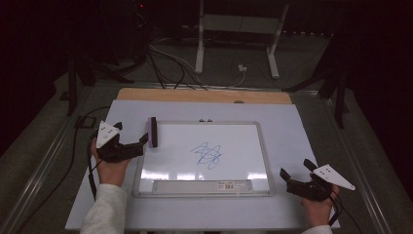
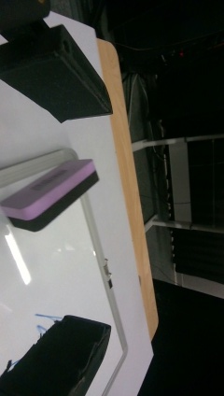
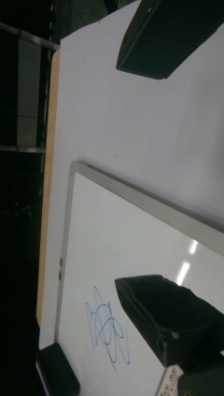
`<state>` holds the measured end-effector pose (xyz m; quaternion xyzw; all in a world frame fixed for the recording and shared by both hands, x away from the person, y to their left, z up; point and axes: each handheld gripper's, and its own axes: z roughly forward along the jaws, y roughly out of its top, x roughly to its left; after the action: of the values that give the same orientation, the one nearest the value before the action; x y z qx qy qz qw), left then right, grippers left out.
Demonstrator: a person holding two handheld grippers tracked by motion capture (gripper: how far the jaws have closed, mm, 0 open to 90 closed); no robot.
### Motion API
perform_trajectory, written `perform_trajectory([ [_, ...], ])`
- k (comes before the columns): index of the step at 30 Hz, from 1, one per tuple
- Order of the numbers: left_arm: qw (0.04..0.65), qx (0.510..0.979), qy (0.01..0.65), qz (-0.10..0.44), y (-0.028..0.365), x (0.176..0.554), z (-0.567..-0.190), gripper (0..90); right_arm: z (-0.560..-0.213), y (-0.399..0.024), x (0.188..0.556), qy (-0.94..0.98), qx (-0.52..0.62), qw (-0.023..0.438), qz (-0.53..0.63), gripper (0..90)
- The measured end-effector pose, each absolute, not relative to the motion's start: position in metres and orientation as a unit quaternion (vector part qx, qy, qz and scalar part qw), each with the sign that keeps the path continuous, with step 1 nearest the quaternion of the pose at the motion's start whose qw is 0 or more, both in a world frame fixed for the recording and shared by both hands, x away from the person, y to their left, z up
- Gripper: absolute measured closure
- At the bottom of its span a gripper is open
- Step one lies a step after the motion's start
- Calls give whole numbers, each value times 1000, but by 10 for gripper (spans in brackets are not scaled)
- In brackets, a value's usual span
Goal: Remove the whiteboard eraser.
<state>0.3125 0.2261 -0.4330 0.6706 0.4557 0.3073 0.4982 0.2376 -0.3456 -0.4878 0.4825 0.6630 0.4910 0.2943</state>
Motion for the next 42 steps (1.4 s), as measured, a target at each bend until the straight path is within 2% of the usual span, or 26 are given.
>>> perform_trajectory([
  [10, 489, 667, 469, 310, 215, 341, -434, 8, -484, -339, 236, 664, 478, 294, 494, 3],
  [25, 481, 671, 469, 313, 216, 348, -434, 8, -486, -335, 239, 671, 470, 294, 493, 3],
  [42, 449, 690, 490, 287, 201, 385, -450, 8, -487, -338, 238, 670, 471, 296, 491, 3],
])
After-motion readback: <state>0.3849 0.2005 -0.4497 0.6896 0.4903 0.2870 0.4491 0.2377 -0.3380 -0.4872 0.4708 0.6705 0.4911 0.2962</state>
